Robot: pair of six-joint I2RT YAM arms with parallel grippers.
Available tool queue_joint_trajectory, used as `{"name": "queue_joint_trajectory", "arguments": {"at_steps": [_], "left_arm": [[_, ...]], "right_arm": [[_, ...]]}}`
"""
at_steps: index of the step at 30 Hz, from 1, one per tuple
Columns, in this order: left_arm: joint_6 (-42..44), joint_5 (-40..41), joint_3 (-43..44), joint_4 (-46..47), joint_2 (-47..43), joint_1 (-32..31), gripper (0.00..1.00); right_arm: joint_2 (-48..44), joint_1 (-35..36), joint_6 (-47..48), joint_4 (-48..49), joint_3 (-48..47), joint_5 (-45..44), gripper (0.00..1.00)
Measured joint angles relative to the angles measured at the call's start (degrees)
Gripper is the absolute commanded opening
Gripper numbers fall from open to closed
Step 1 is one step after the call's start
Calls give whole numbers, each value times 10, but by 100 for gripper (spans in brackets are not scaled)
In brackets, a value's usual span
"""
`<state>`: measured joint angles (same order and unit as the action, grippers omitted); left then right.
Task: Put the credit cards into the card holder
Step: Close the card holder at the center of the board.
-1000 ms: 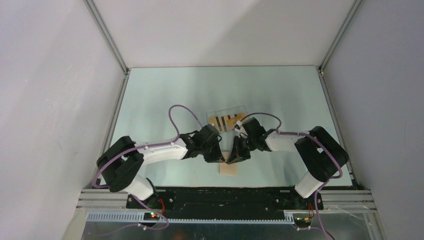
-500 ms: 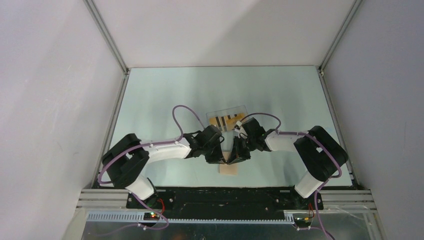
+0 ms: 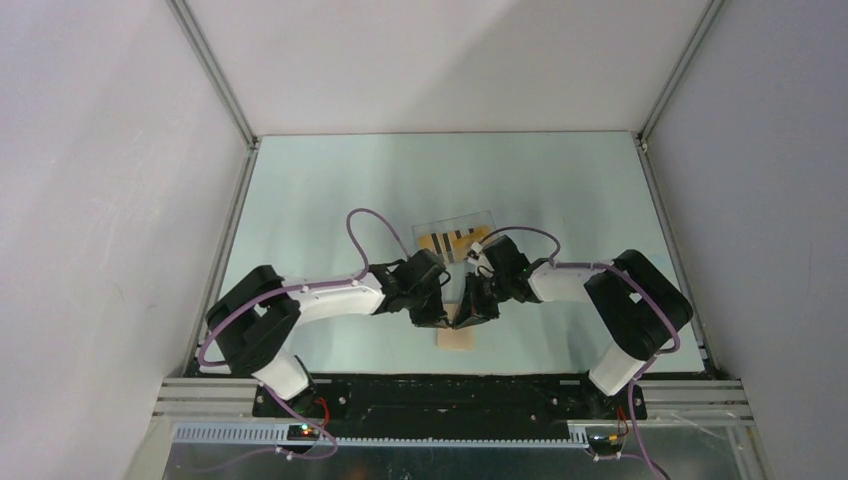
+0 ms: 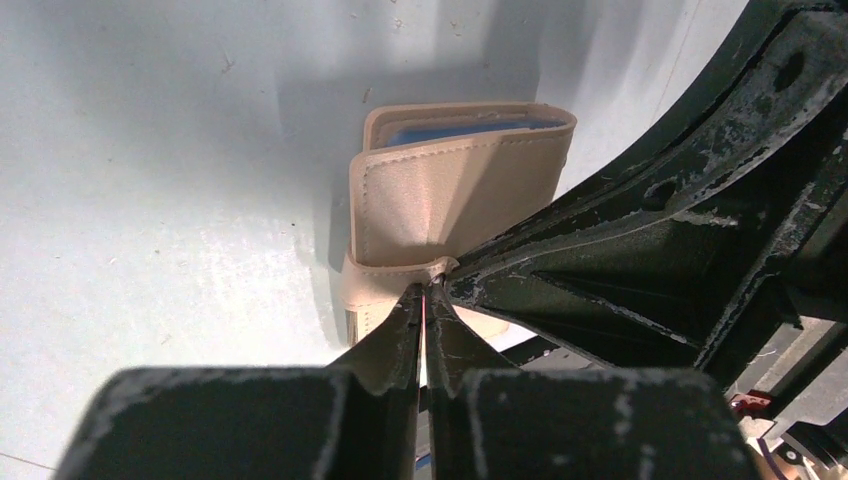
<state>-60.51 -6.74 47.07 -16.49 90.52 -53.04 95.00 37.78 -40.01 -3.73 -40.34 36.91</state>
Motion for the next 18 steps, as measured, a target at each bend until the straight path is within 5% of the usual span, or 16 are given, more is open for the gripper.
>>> {"name": "queue_joint_trajectory", "arguments": {"at_steps": [18], "left_arm": [[1,28,87,-116,52,-14,3]], "right_arm": [[26,10,-2,-32,-33,3,0]]}}
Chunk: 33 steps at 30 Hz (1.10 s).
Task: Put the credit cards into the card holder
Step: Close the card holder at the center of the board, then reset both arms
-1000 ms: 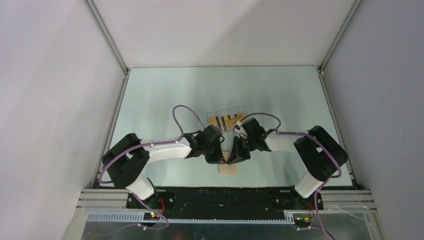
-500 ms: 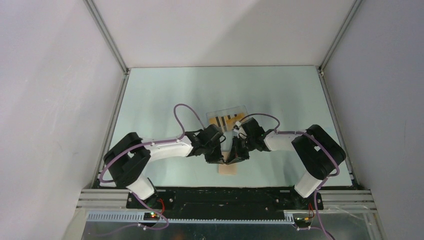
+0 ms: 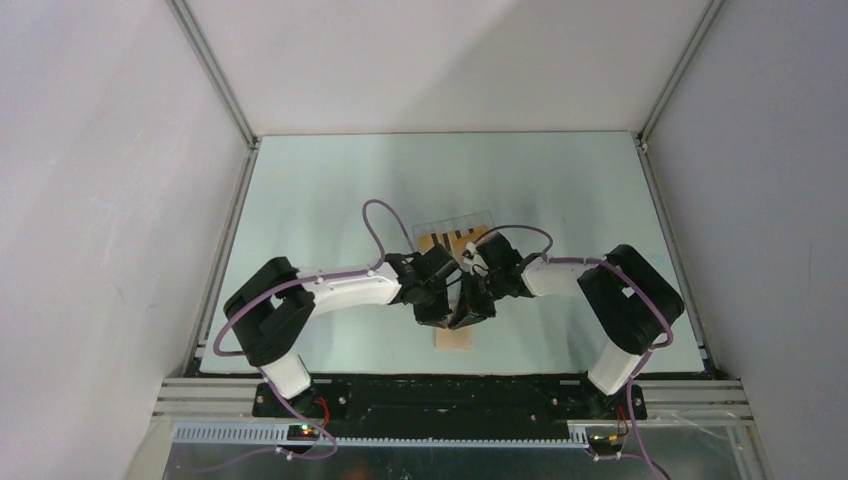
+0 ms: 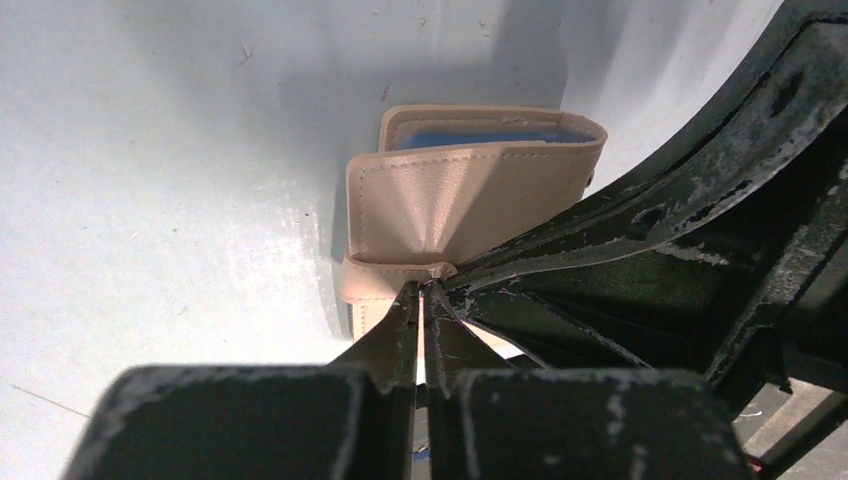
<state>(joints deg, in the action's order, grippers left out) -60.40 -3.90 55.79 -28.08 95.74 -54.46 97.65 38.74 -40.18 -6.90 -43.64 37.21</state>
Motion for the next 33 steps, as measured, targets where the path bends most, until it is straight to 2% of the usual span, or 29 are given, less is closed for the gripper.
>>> {"name": "queue_joint_trajectory", "arguments": {"at_steps": [5,7,8,11,12,15,19,24,25,28,29,33], "left_arm": [[0,7,14,-21,7,-3,4],[1,11,14,-22,6,-4,12],[5,14,14,-22,4,-5,20],[15,39,5,-20,-11,-9,34],[18,44,-1,-19,-21,-9,40],[24,61,-31,3,-73,-3,58],[25,69,-80,67,-167,20,72],[9,18,-211,236,-306,76,82],[4,5,-252,277,-343,99,84],[-1,-7,-345,324,-466,170,89],[0,-5,-363,330,-498,186,97],[20,59,-424,329,-679,256,100]], "right_arm": [[5,2,3,-15,-10,-1,2],[2,3,3,-17,-11,-4,7],[-1,6,4,-18,-11,-9,10],[-19,17,6,-28,-11,-35,36],[-26,21,7,-32,-11,-45,41],[-68,29,15,-62,-11,-75,63],[-152,26,24,-103,-11,-112,81],[-232,-14,37,-128,-11,-140,96],[-249,-28,40,-136,-11,-145,97],[-303,-86,58,-165,-10,-171,99],[-321,-106,64,-174,-10,-180,99],[-396,-191,96,-200,0,-238,99]]}}
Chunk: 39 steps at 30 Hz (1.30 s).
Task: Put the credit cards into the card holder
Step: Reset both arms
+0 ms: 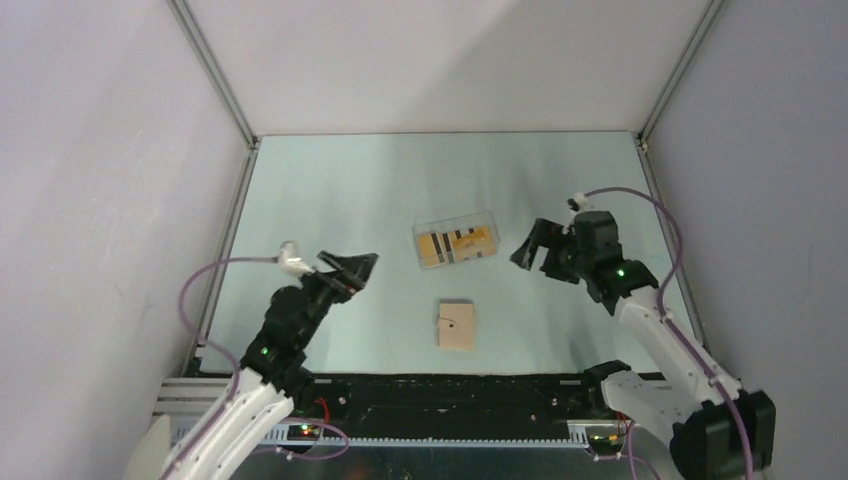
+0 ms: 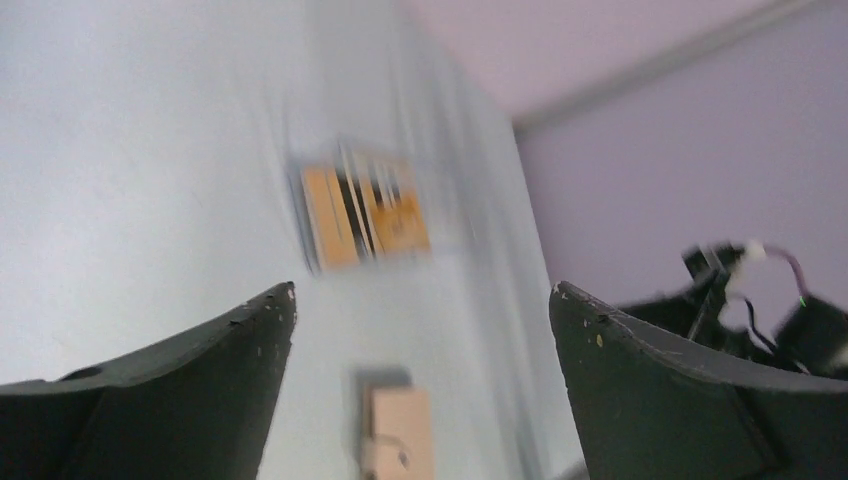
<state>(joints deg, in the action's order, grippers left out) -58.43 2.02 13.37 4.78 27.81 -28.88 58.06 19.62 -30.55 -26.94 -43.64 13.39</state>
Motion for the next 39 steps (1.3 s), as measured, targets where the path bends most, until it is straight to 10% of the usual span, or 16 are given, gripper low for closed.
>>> {"name": "queue_joint_trajectory", "arguments": {"at_steps": [6,16,25,39], "left_arm": [[155,217,-13,-44,-185,11,100],[487,406,-65,49,-59,13,100],[615,310,-127,297,116,134,100],[591,132,-113,609,441,298,100]], "right_arm": [[-113,-65,68,37,83,-172,99],[-189,-80,213,309,309,-328,99],[-39,-150,257,547,356,-281,99],[200,-217,260,768,313,-137,100]]}}
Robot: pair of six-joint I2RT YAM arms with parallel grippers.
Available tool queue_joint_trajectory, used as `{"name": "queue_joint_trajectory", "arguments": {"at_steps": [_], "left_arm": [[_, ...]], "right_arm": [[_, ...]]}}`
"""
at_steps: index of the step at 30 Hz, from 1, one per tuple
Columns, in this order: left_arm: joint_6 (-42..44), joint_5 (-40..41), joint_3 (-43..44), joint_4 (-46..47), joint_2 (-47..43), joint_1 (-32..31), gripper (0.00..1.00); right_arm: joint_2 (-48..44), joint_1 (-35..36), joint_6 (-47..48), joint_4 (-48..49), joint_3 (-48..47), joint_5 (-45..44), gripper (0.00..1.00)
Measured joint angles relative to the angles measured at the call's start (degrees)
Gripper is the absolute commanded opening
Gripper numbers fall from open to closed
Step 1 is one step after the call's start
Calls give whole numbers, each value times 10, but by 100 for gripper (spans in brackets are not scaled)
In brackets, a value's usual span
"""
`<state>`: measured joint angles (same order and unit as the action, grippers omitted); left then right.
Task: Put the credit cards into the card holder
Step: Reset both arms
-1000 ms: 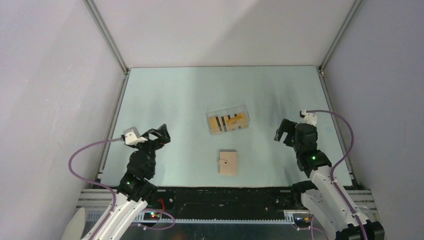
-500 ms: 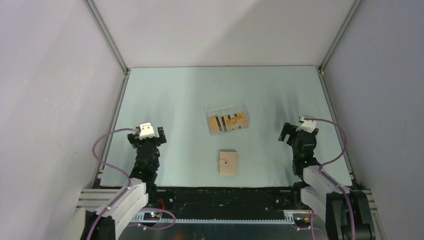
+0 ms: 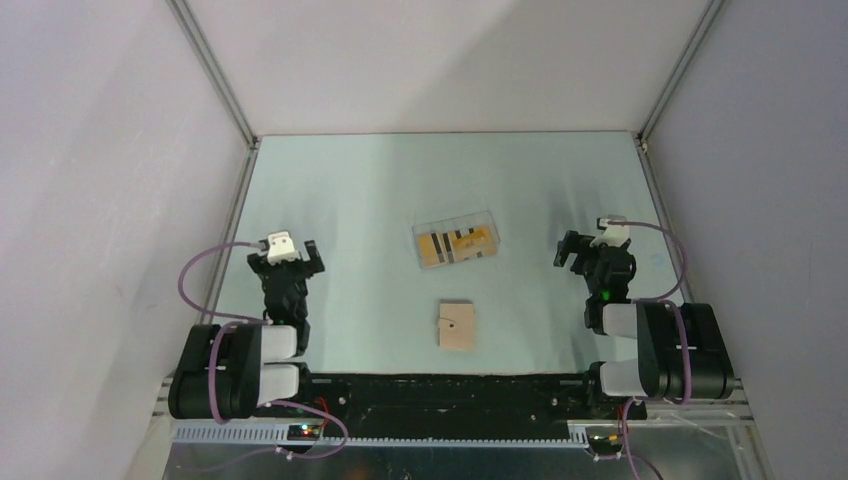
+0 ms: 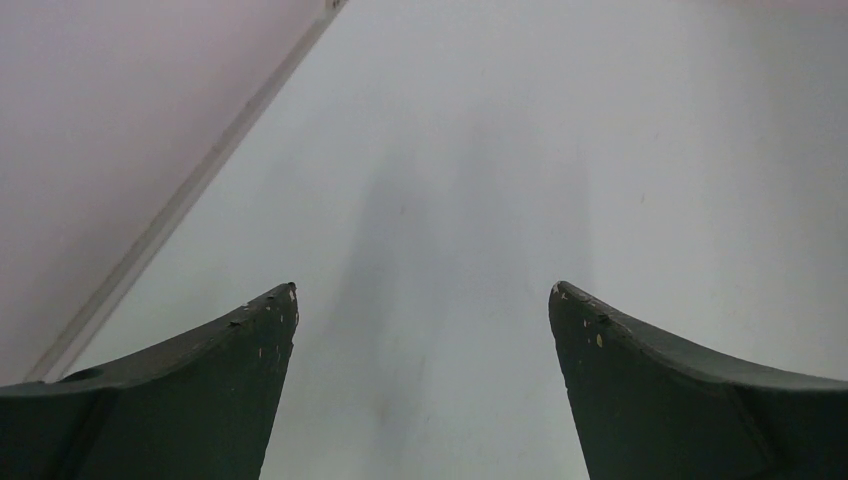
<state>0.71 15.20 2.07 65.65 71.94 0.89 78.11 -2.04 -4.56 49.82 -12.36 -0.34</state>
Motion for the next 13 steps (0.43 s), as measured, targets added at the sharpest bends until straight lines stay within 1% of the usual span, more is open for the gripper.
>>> {"name": "queue_joint_trajectory", "arguments": {"at_steps": [6,13], "left_arm": [[-8,-5,77,-34,1,0,100],[-8,-5,83,-55,1,0,100]], "right_arm": [[0,1,3,20,-9,6,99],[0,1,3,23,-9,8,99]]}}
